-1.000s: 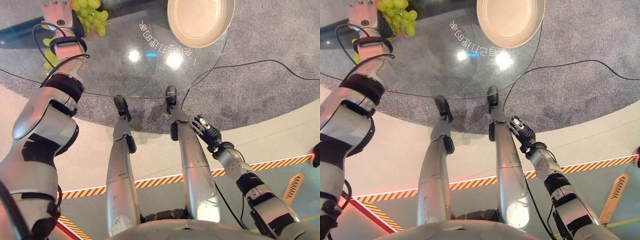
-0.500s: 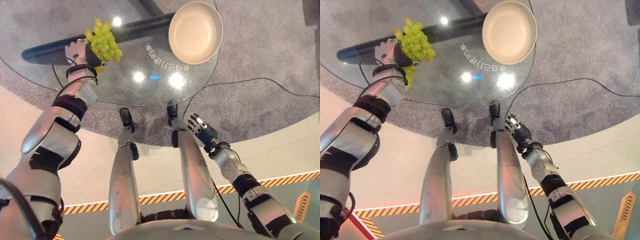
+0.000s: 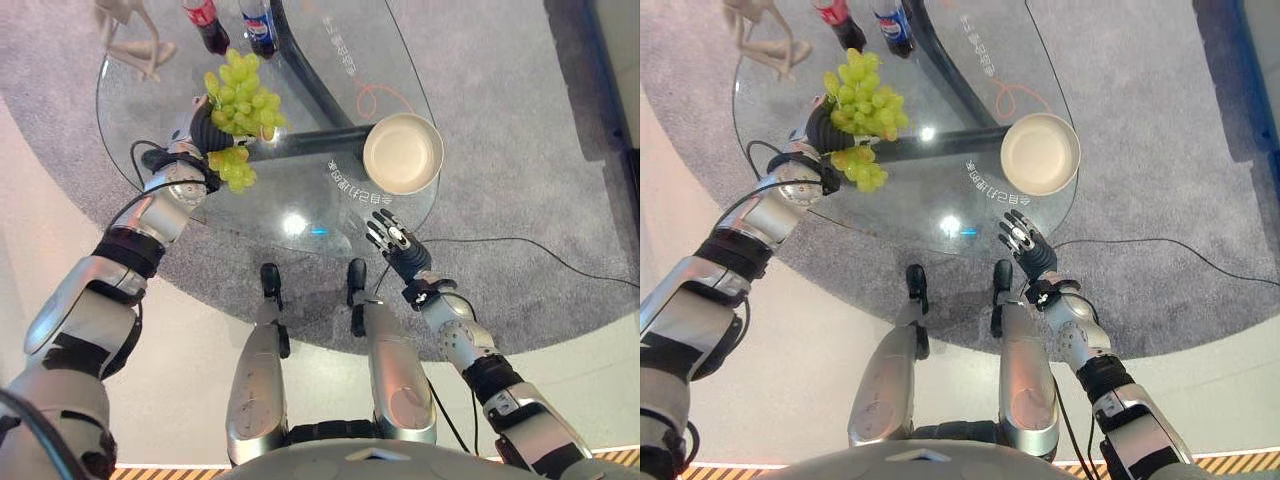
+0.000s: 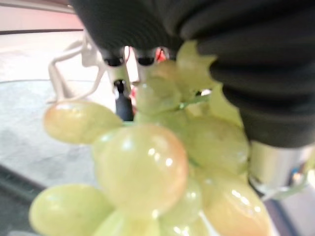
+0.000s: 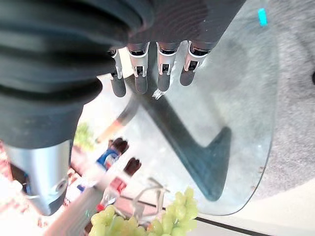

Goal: Pick up fruits into the plate

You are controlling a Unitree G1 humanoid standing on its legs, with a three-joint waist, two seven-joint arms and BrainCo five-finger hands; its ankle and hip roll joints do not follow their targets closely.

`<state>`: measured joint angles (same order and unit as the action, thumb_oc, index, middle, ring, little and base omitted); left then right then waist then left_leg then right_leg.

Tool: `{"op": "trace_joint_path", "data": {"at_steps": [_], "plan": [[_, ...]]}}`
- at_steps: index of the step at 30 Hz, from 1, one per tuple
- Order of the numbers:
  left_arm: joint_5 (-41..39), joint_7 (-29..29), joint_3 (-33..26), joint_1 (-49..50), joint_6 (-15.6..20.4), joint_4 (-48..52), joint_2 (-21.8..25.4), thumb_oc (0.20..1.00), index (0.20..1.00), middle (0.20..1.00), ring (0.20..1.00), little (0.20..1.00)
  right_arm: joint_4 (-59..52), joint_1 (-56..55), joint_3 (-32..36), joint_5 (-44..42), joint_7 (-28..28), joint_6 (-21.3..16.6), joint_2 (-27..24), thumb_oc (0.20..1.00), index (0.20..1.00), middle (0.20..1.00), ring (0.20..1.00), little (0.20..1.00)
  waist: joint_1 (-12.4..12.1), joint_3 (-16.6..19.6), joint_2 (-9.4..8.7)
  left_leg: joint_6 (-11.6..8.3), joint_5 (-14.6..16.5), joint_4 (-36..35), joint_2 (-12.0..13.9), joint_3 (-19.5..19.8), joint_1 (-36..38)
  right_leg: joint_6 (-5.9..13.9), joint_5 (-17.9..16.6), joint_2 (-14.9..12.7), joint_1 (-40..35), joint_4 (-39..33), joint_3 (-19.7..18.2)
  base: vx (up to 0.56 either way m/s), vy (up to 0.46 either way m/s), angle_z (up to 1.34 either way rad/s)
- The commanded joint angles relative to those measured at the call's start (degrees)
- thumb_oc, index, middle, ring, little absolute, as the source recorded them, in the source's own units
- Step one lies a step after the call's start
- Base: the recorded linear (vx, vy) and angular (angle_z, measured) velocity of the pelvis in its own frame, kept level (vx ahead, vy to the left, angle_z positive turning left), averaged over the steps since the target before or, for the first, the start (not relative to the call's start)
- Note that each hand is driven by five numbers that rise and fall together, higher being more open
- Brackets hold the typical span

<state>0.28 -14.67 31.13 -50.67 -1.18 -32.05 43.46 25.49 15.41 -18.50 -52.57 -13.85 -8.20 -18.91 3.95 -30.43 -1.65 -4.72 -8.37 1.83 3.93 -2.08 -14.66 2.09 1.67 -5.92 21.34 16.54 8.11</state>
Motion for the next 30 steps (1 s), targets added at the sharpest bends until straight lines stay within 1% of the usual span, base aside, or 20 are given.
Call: {"op": "trace_joint_path", "data": {"at_steps": [1, 3, 4, 5, 6, 7, 8, 9, 10, 11, 14, 16, 18, 22, 23, 25, 26, 30], "plan": [[-4.94, 3.12, -5.72, 1.00, 6.23, 4.82, 0.97, 0.200, 0.200, 0.200, 0.200, 0.200, -7.19, -3.59, 3.20, 5.26, -3.82, -0.48, -1.87, 1.000, 1.000, 1.000, 1.000, 1.000, 0.07, 4.99, 1.43, 1.68, 8.46, 3.18, -3.35, -1.69, 2.60, 4.31, -3.04, -0.66, -3.88, -7.17, -0.86, 0.07, -0.016, 0.10], [-7.38, 6.34, -6.66, 3.34, 7.08, 7.87, 0.81, 0.200, 0.200, 0.200, 0.200, 0.200, -10.20, -2.98, 3.87, 9.74, -4.17, 0.42, -3.76, 1.000, 1.000, 1.000, 1.000, 1.000, -0.32, 7.06, 1.37, 1.37, 8.51, 1.99, -3.16, -1.91, 5.10, 4.54, -3.15, -1.17, -7.25, -9.08, -0.24, 0.08, -0.030, 0.06], [-7.92, 7.18, -6.92, 3.88, 7.60, 8.40, 0.84, 0.200, 0.200, 0.200, 0.200, 0.200, -10.81, -2.75, 3.93, 11.73, -4.32, -0.11, -4.28, 1.000, 1.000, 1.000, 1.000, 1.000, -0.40, 7.42, 1.36, 1.32, 8.53, 1.66, -3.12, -1.97, 5.73, 4.58, -3.16, -1.22, -8.06, -9.58, -0.16, 0.07, -0.045, 0.03], [-9.31, 9.29, -7.25, 4.64, 7.85, 9.87, 1.11, 0.200, 0.200, 0.200, 0.200, 0.200, -12.96, -1.96, 4.35, 13.61, -4.60, 0.53, -6.23, 1.000, 1.000, 1.000, 1.000, 1.000, -0.61, 8.40, 1.20, 1.19, 8.59, 1.10, -3.05, -2.13, 7.02, 4.73, -3.20, -1.42, -9.68, -10.42, 0.04, 0.04, -0.034, 0.05], [-9.57, 9.80, -7.39, 4.82, 7.80, 10.26, 1.13, 0.200, 0.200, 0.200, 0.200, 0.200, -13.39, -1.78, 4.46, 13.62, -4.57, 0.83, -6.65, 1.000, 1.000, 1.000, 1.000, 1.000, -0.65, 8.66, 1.19, 1.15, 8.56, 0.92, -3.05, -2.13, 7.25, 4.77, -3.25, -1.44, -10.04, -10.69, 0.11, 0.06, -0.043, 0.07], [-10.35, 11.48, -7.70, 5.50, 7.72, 11.42, 1.17, 0.200, 0.200, 0.200, 0.200, 0.200, -14.69, -1.01, 5.04, 14.68, -5.40, 1.56, -7.96, 1.000, 1.000, 1.000, 1.000, 1.000, -0.80, 9.57, 1.13, 1.04, 8.54, 0.38, -2.96, -2.16, 8.20, 4.87, -3.27, -1.49, -11.25, -11.40, 0.24, 0.09, -0.049, 0.10], [-11.73, 14.25, -8.19, 7.06, 7.97, 13.19, 1.29, 0.200, 0.200, 0.200, 0.200, 0.200, -16.68, -0.06, 5.95, 14.75, -6.45, 3.37, -9.85, 1.000, 1.000, 1.000, 1.000, 1.000, -1.04, 11.02, 1.02, 0.93, 8.57, -0.56, -2.93, -2.12, 10.20, 4.98, -3.24, -1.55, -13.61, -12.47, 0.41, 0.10, -0.051, 0.08], [-12.23, 15.05, -8.33, 7.41, 8.12, 13.57, 1.32, 0.200, 0.200, 0.200, 0.200, 0.200, -17.15, 0.12, 6.13, 14.90, -6.74, 3.66, -10.17, 1.000, 1.000, 1.000, 1.000, 1.000, -1.09, 11.37, 0.99, 0.92, 8.55, -0.77, -2.92, -2.12, 10.53, 5.01, -3.28, -1.57, -13.99, -12.70, 0.48, 0.10, -0.051, 0.03], [-13.79, 17.37, -8.90, 8.60, 8.23, 15.12, 1.14, 0.200, 0.200, 0.200, 0.200, 0.200, -18.45, 1.00, 6.73, 15.11, -8.19, 4.58, -11.28, 1.000, 1.000, 1.000, 1.000, 1.000, -1.23, 12.23, 0.91, 0.93, 8.62, -1.21, -2.90, -2.09, 11.68, 5.09, -3.31, -1.67, -15.26, -13.21, 0.61, 0.12, -0.036, 0.02], [-15.15, 20.33, -9.57, 10.62, 8.23, 16.86, 0.83, 0.200, 0.200, 0.200, 0.200, 0.200, -20.20, 1.60, 7.41, 15.18, -9.40, 6.43, -12.54, 1.000, 1.000, 1.000, 1.000, 1.000, -1.50, 13.96, 0.87, 0.99, 8.78, -1.66, -2.92, -2.18, 13.23, 5.16, -3.35, -1.73, -17.05, -13.88, 0.72, 0.15, -0.034, 0.04], [-17.11, 25.15, -10.40, 13.41, 7.13, 19.99, 0.11, 0.200, 0.200, 0.200, 0.200, 0.200, -22.71, 2.39, 7.90, 13.20, -12.36, 9.64, -13.61, 1.000, 1.000, 1.000, 1.000, 1.000, -1.95, 16.46, 0.87, 1.08, 9.09, -2.37, -2.87, -2.32, 15.69, 5.26, -3.38, -1.88, -19.82, -15.01, 1.06, 0.14, -0.019, 0.04], [-18.84, 29.61, -10.33, 14.90, 6.71, 21.72, -0.24, 0.200, 0.200, 0.200, 0.200, 0.200, -24.63, 2.78, 7.61, 11.51, -15.83, 13.19, -14.10, 1.000, 1.000, 1.000, 1.000, 1.000, -2.31, 18.73, 0.81, 1.16, 9.34, -3.20, -2.83, -2.63, 17.63, 5.40, -3.51, -1.97, -21.95, -16.25, 1.32, 0.14, -0.023, 0.05], [-19.69, 32.13, -10.13, 15.38, 6.23, 22.72, -0.39, 0.200, 0.200, 0.200, 0.200, 0.200, -25.37, 2.97, 7.26, 10.14, -17.52, 15.06, -14.27, 1.000, 1.000, 1.000, 1.000, 1.000, -2.52, 19.62, 0.77, 1.19, 9.44, -3.59, -2.83, -2.72, 18.49, 5.49, -3.59, -2.04, -23.00, -16.90, 1.53, 0.08, -0.023, 0.09], [-24.17, 39.38, -7.83, 14.63, 3.78, 25.05, -0.38, 0.200, 0.200, 0.200, 0.200, 0.200, -27.24, 5.33, 4.66, 5.54, -20.71, 22.21, -13.95, 1.000, 1.000, 1.000, 1.000, 1.000, -2.99, 22.08, 0.64, 1.20, 9.87, -5.02, -2.81, -3.04, 21.40, 5.72, -3.66, -2.05, -26.23, -18.82, 2.04, 0.07, -0.026, 0.08], [-25.42, 41.99, -6.91, 14.14, 3.14, 25.94, -0.61, 0.200, 0.200, 0.200, 0.200, 0.200, -28.13, 6.08, 3.43, 4.01, -21.36, 24.25, -13.56, 1.000, 1.000, 1.000, 1.000, 1.000, -3.17, 22.87, 0.61, 1.25, 10.03, -5.43, -2.78, -3.15, 22.35, 5.77, -3.68, -2.02, -27.34, -19.46, 2.25, 0.05, -0.024, 0.03], [-27.16, 43.22, -5.98, 13.70, 2.19, 27.13, -0.52, 0.200, 0.200, 0.200, 0.200, 0.200, -29.29, 6.67, 2.14, 1.51, -20.99, 26.10, -13.32, 1.000, 1.000, 1.000, 1.000, 1.000, -3.26, 23.51, 0.62, 1.27, 10.14, -5.75, -2.79, -3.12, 23.09, 5.76, -3.74, -1.95, -28.18, -20.00, 2.29, 0.03, -0.011, 0.04], [-28.25, 44.45, -5.13, 13.29, 2.08, 28.09, -0.52, 0.200, 0.200, 0.200, 0.200, 0.200, -30.34, 7.11, 0.94, -1.17, -21.02, 27.78, -12.66, 1.000, 1.000, 1.000, 1.000, 1.000, -3.34, 24.08, 0.59, 1.33, 10.33, -5.89, -2.78, -3.20, 23.70, 5.78, -3.74, -1.92, -28.90, -20.39, 2.30, 0.03, -0.001, 0.05], [-30.79, 45.67, -3.42, 12.46, 2.24, 29.80, -1.07, 0.200, 0.200, 0.200, 0.200, 0.200, -33.43, 7.35, -1.85, -6.82, -20.99, 31.90, -10.52, 1.000, 1.000, 1.000, 1.000, 1.000, -3.39, 25.22, 0.63, 1.54, 10.80, -6.09, -2.77, -3.51, 24.86, 5.76, -3.44, -1.89, -30.11, -20.75, 2.17, 0.01, 0.001, 0.01]]}}
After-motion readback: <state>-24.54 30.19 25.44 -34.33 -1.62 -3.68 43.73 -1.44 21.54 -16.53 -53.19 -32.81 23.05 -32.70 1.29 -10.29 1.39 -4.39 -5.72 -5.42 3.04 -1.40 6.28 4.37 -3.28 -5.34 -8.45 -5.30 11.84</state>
